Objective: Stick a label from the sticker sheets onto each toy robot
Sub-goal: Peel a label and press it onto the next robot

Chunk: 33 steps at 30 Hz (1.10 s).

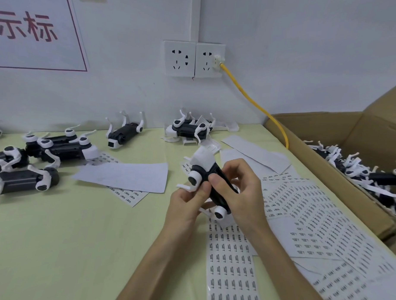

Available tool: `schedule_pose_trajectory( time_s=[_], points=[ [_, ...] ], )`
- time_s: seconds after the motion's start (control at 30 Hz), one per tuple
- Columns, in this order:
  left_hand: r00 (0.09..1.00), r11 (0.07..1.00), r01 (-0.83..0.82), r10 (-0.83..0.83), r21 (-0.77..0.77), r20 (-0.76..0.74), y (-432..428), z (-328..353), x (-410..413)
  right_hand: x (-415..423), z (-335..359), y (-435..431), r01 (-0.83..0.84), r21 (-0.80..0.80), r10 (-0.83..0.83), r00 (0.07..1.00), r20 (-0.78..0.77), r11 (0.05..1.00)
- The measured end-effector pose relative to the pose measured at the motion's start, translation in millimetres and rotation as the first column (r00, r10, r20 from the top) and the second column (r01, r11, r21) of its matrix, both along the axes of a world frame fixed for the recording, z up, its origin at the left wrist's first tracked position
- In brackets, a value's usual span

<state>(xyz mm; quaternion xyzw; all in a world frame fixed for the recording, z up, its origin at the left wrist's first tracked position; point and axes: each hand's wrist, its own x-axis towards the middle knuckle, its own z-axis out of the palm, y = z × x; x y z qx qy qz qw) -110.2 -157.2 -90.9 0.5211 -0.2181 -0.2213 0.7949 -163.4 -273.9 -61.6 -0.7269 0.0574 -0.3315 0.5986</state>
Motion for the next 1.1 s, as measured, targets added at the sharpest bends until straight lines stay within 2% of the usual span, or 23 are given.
schedule_pose_trajectory(
  time_s=[0.07, 0.13, 0.23, 0.43, 0.67, 0.87, 1.1],
  points=[
    [1.000, 1.000, 0.001, -0.001, 0.002, 0.017, -1, -1, 1, -1, 1, 1, -0.029, 0.045, 0.029, 1.000, -0.008, 0.999],
    [1.000, 1.000, 0.002, -0.002, 0.011, 0.016, 0, -1, 2, -2, 3, 0, -0.083, 0.155, 0.088, 0.996, -0.025, 0.984],
    [1.000, 0.998, 0.005, -0.004, 0.063, -0.010, 3, -2, 3, -3, 6, -4, -0.164, 0.368, 0.200, 0.978, -0.062, 0.915],
    [0.993, 0.998, 0.028, -0.021, 0.057, -0.115, 5, 0, -2, -4, 9, -12, -0.281, 0.574, 0.376, 0.925, -0.051, 0.769],
    [0.989, 0.996, 0.078, -0.073, 0.034, -0.132, 9, 2, -1, -5, 10, -13, -0.348, 0.610, 0.454, 0.891, -0.022, 0.712],
    [0.981, 0.992, 0.123, -0.125, -0.018, -0.152, 10, 2, 2, -2, 9, -11, -0.381, 0.466, 0.429, 0.903, 0.003, 0.799],
    [0.956, 0.993, 0.068, -0.092, -0.095, -0.278, 10, 0, 2, -1, 6, -14, -0.478, 0.412, 0.507, 0.861, 0.046, 0.776]
  ],
)
